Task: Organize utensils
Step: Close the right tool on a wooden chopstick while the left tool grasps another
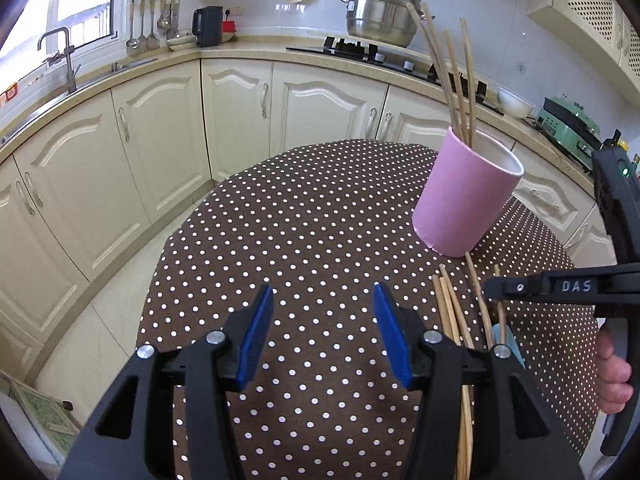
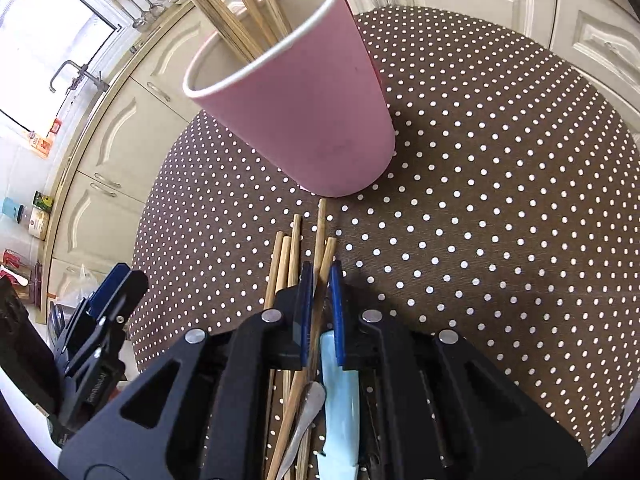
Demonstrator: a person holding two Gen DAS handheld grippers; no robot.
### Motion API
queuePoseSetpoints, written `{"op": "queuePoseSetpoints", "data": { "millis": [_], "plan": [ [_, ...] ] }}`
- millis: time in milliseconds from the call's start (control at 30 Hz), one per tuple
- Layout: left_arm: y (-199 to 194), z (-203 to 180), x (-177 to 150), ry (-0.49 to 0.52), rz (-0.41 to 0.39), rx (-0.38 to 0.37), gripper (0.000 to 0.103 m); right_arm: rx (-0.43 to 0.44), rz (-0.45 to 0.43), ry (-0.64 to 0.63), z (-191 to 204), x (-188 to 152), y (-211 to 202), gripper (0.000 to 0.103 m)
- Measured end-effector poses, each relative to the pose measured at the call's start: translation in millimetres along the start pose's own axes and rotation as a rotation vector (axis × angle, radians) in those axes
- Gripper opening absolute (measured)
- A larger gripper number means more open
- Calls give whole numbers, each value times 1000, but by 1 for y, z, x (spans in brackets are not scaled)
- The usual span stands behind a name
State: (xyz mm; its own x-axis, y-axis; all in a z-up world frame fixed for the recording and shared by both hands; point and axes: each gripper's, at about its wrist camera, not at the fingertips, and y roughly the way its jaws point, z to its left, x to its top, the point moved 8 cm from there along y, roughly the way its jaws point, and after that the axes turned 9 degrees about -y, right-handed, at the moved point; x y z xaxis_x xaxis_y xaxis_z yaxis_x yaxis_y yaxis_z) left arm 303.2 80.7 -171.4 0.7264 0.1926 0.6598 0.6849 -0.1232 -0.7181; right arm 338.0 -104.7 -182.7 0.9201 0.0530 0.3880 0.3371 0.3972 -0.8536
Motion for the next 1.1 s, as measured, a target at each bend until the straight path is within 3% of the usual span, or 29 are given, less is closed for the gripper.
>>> {"op": "queuePoseSetpoints", "data": {
  "millis": [233,500,767,900,1100],
  "plan": [
    [1,-14,-4,22,8,-9,51,17,-63,28,-13,-9,-32,7],
    [5,-39,-7,63,26,-41,51,46,-269,63,-30,1,-124,5],
    [19,-56,-17,101,75,-67,51,-40,-456,64,-53,5,-201,5],
    [33,-68,-23,148,115,-84,51,-88,-503,61,-52,12,-215,5],
    [58,-78,-27,191,156,-35,51,-109,-541,59,-54,16,-228,5]
  ]
}}
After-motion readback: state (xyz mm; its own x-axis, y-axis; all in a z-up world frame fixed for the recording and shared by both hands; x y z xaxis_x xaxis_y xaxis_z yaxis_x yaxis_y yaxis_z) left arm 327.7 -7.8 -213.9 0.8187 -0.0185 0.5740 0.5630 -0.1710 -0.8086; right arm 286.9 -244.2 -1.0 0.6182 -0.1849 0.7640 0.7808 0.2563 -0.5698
